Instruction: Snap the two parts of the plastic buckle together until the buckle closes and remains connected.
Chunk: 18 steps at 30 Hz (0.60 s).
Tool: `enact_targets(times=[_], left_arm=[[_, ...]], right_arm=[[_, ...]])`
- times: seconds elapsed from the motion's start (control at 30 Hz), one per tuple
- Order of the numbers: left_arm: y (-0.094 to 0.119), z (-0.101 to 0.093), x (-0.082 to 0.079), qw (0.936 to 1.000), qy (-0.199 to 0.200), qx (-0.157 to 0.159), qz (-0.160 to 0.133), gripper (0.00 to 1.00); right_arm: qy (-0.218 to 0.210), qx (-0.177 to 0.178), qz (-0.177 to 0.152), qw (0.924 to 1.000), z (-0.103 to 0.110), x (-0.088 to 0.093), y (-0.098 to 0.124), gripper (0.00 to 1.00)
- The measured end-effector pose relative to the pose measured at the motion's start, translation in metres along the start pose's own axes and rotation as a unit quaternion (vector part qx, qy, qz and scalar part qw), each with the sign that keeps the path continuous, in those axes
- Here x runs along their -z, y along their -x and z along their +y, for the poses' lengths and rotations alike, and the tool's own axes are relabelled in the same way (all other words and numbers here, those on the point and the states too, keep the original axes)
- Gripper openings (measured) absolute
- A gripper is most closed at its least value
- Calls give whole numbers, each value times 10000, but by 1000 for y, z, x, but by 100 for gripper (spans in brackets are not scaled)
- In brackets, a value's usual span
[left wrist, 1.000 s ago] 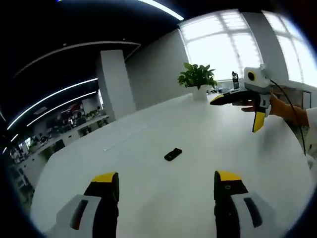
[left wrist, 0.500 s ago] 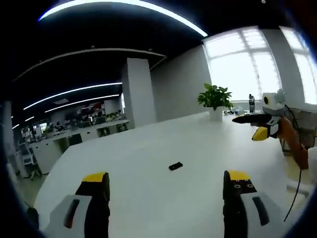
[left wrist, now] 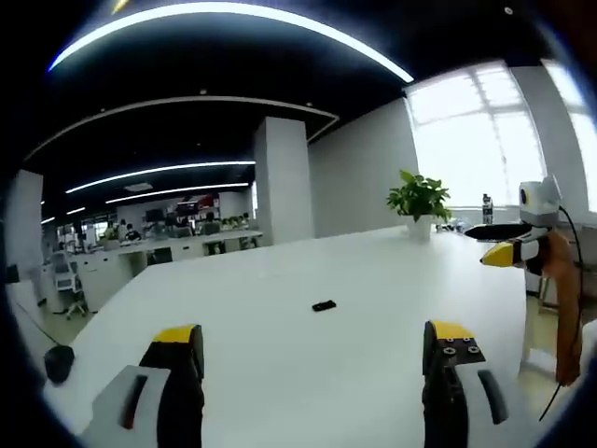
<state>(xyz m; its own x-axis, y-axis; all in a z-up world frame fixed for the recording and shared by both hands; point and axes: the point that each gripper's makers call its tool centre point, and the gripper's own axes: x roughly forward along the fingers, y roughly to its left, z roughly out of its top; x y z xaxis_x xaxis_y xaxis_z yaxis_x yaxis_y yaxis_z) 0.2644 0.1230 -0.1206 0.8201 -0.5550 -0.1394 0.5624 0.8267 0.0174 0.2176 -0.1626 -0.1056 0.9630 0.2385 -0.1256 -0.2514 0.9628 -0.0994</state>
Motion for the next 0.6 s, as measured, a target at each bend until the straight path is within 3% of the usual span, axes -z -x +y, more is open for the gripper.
enact_targets(times=[0.27,0.6], left_arm=[[23,8,20,9993,120,-151,305,99],[45,20,25,9983,278,-470,205,99]], right_arm=[[-116,649,229,9976,-15,28,29,100],[11,553,-73,9984,-17,5,40,100]])
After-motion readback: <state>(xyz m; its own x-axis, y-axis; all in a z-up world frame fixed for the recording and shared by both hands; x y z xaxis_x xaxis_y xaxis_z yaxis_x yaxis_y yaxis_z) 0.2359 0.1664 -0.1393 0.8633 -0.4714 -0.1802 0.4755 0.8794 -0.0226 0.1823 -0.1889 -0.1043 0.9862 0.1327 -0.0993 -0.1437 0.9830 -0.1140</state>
